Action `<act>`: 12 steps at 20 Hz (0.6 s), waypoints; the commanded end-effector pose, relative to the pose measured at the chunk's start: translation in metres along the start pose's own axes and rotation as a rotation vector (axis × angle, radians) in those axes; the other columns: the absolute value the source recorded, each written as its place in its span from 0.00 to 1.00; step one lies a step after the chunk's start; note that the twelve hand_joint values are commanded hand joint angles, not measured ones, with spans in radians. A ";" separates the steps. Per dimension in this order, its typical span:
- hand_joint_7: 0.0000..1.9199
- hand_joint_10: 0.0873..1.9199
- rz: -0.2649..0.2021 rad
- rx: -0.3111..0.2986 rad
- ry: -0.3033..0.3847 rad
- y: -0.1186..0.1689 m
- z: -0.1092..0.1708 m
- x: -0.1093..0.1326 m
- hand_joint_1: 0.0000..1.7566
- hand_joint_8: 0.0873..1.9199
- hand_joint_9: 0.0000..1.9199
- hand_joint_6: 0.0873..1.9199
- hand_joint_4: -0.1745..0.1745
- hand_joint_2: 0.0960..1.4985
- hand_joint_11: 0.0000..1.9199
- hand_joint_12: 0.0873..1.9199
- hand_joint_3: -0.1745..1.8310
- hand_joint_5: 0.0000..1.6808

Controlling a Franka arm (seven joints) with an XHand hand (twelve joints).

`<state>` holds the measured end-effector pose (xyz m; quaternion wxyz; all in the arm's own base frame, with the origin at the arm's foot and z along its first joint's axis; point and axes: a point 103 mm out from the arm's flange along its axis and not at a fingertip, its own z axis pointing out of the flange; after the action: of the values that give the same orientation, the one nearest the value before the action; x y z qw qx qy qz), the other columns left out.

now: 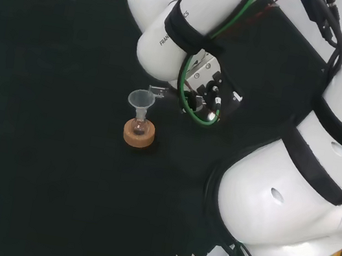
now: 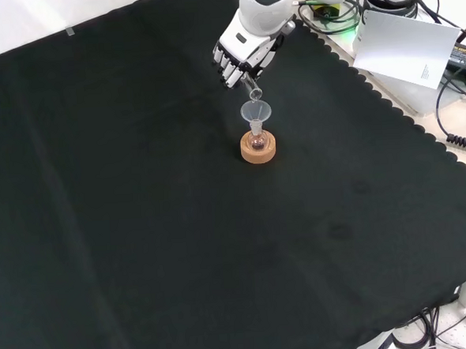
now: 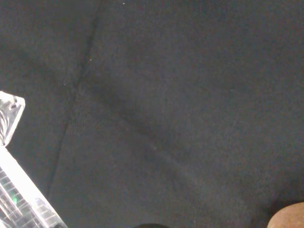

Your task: Pour the water from the graduated cylinder into the round-bottom flask.

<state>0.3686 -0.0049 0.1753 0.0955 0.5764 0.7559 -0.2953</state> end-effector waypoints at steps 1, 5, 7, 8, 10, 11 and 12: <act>0.56 0.00 -0.002 -0.004 -0.025 -0.002 -0.002 -0.001 0.62 0.25 0.72 0.58 0.28 0.77 0.68 0.35 0.09 0.53; 0.56 0.00 0.003 0.000 -0.035 -0.002 -0.005 -0.001 0.62 0.25 0.72 0.58 0.28 0.77 0.68 0.35 0.09 0.53; 0.56 0.00 0.005 0.000 -0.042 -0.002 -0.006 -0.001 0.62 0.25 0.72 0.58 0.28 0.77 0.68 0.35 0.09 0.53; 0.56 0.00 0.006 0.001 -0.046 -0.002 -0.006 -0.001 0.62 0.25 0.72 0.58 0.28 0.77 0.68 0.35 0.09 0.53; 0.56 0.00 0.007 0.006 -0.055 -0.001 -0.007 -0.002 0.62 0.25 0.72 0.58 0.28 0.77 0.68 0.35 0.09 0.53; 0.56 0.00 0.007 0.006 -0.061 -0.001 -0.006 -0.002 0.62 0.25 0.72 0.58 0.28 0.77 0.68 0.35 0.09 0.53; 0.56 0.00 0.008 0.007 -0.062 -0.001 -0.007 -0.002 0.62 0.25 0.72 0.58 0.28 0.77 0.68 0.35 0.09 0.53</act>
<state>0.3687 -0.0034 0.1815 0.1141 0.5715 0.7507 -0.3112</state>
